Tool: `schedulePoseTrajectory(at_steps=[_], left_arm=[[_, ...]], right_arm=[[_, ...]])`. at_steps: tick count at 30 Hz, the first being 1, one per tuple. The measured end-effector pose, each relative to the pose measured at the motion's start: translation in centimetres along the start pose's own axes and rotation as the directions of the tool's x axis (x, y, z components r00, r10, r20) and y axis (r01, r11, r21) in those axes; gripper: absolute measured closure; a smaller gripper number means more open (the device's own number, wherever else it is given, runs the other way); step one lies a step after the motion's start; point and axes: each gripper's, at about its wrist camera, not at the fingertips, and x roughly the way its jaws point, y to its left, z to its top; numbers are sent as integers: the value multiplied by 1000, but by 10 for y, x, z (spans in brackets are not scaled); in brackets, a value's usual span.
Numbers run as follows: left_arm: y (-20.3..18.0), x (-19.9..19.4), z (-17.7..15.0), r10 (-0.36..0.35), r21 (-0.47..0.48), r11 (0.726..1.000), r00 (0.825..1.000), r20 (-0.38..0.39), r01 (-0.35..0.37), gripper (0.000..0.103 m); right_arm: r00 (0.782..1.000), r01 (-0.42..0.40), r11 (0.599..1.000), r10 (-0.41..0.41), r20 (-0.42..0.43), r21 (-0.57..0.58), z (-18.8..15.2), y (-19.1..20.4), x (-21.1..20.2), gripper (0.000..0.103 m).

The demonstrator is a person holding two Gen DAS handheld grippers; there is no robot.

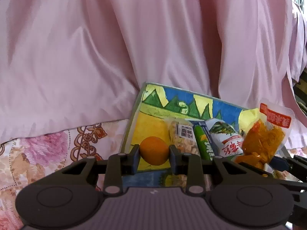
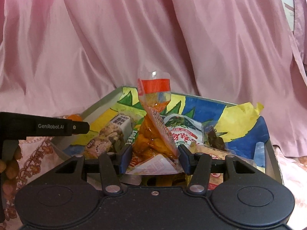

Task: Organize snacks
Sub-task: 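Carry the orange with the left tool into the tray while the right tool carries the snack bag there, then open both grippers to drop the orange and snack bag into the tray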

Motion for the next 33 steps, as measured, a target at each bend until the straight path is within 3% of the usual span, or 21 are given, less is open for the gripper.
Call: schedulePoseTrajectory(at_steps=[7,14,17,20,22,24,28,33], left_arm=[[1,5,-1,0,-16,1000,1000,-31,0,68],[3,4,-1,21,-32,999,999,-45,-23,64],[8,-3,0,15,-72,997,999,-37,-18,46],[8,-15,2,10,-82,997,1000,-14,-11,40],[6,-24,4,15,-82,997,1000,1,-14,23],[5,-38,5,18,-92,996,999,38,-14,15],[4,-67,6,24,-92,996,995,102,-15,4],[-1,-105,8,37,-85,996,984,174,-23,0]], right_arm=[[1000,-7,1000,7,-19,-30,3,2,8,48],[1000,-15,999,14,-10,-35,7,3,8,39],[1000,-12,999,13,14,-43,8,3,0,30],[998,-6,999,8,60,-40,12,1,-14,22],[996,-2,1000,5,89,-30,15,-2,-24,17],[993,3,1000,0,116,-20,20,-4,-33,12],[983,16,1000,-17,184,6,29,-11,-61,6],[968,24,999,-32,247,33,38,-17,-94,2]])
